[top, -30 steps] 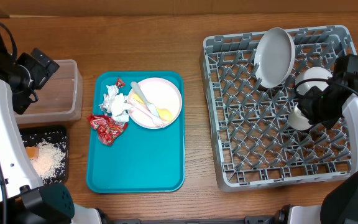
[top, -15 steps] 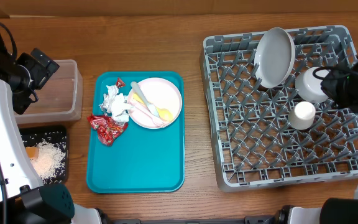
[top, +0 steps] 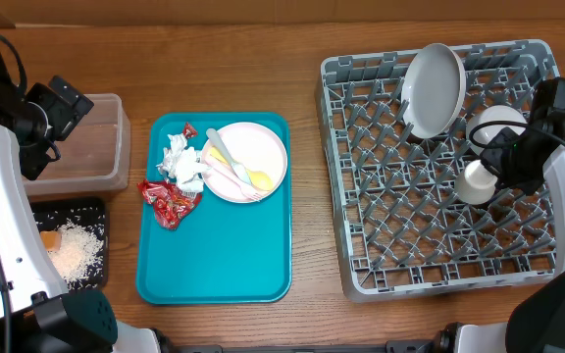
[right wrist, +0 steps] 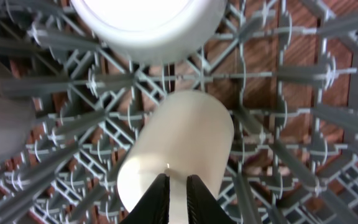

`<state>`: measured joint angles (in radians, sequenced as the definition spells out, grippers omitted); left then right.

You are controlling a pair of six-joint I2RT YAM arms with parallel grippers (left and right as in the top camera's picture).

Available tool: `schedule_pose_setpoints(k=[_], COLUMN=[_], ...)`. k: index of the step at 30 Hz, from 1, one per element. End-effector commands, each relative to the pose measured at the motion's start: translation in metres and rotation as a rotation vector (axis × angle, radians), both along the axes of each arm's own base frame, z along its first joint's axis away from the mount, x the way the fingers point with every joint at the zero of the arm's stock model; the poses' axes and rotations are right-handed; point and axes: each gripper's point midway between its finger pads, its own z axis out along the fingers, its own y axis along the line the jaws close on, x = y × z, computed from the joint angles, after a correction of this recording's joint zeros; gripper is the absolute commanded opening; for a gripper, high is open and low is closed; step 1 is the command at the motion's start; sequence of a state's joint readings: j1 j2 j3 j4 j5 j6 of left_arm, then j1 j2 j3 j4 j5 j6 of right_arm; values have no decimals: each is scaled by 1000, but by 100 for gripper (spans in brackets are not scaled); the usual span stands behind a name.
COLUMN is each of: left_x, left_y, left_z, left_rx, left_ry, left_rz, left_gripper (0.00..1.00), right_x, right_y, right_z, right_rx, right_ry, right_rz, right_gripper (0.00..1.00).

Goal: Sort waste into correct bins and load items into the dishwasher rack
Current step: 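Raise the right gripper away from the cup toward the rack's right edge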

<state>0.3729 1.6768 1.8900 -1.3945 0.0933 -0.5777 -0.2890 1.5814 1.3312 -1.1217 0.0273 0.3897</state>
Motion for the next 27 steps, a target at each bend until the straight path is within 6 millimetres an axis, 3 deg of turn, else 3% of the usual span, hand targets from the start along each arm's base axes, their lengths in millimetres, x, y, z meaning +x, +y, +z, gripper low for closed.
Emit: schedule_pose_setpoints(k=[1, 27], left_x=[2, 2], left_y=[1, 1], left_z=[3, 3], left_rx=[1, 1], left_ry=[-11, -11], left_rz=[5, 5], left_gripper=[100, 100], right_x=[4, 5], right_y=[-11, -12], right_z=[3, -18], right_rx=[-32, -13], right_ry=[-28, 34], right_rz=[-26, -30], right_gripper=[14, 14])
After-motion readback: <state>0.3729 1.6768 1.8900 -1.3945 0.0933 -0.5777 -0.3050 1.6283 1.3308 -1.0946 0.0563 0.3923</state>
